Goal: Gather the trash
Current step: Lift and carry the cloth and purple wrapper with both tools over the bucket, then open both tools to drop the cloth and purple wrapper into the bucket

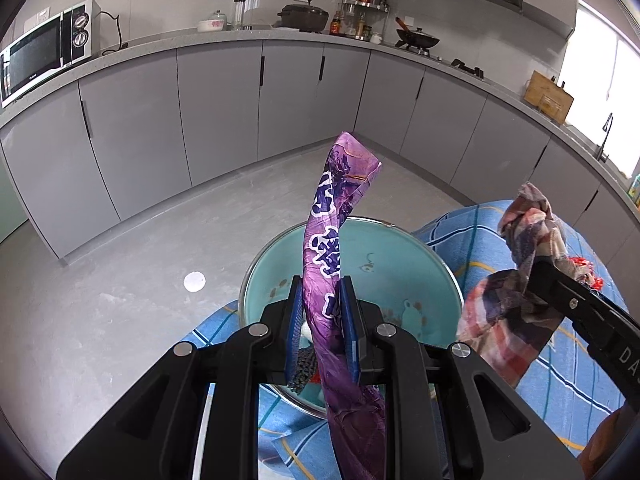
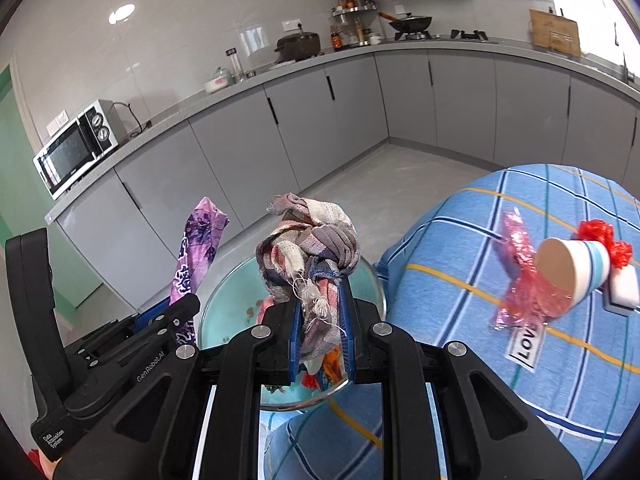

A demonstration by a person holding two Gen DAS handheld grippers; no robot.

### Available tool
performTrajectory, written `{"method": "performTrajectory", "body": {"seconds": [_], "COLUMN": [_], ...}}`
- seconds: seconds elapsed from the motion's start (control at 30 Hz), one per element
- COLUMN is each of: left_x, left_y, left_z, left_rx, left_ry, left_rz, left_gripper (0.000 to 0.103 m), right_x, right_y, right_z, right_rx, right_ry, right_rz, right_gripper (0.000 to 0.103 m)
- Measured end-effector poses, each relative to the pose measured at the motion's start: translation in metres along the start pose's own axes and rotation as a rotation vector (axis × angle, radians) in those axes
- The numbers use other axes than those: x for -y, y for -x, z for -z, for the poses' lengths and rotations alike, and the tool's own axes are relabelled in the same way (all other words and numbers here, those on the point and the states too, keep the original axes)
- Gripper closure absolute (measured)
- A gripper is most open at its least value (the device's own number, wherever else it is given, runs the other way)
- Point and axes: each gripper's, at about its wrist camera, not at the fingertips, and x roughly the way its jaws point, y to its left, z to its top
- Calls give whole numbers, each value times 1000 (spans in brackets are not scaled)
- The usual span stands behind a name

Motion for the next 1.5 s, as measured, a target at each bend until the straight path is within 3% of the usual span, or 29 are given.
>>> {"method": "performTrajectory", "body": {"seconds": [0.67,1.23,1.5], "left_x": [-4,16,21], "left_y": [-53,-80,-79], "left_z": [11,15,14], "left_rx": [-123,-185,-189], "left_ry": [-22,-55,-60], "left_rz": [-1,-39,-67], "left_gripper": [84,84,83], "right_x": [-2,10,11], "right_y": [-62,-100,-96], "right_z": [9,13,12], "right_rx": [-100,-182,-162], "right_ry": [26,13,6], "right_rz": [66,63,37], "right_gripper": [85,84,69]}}
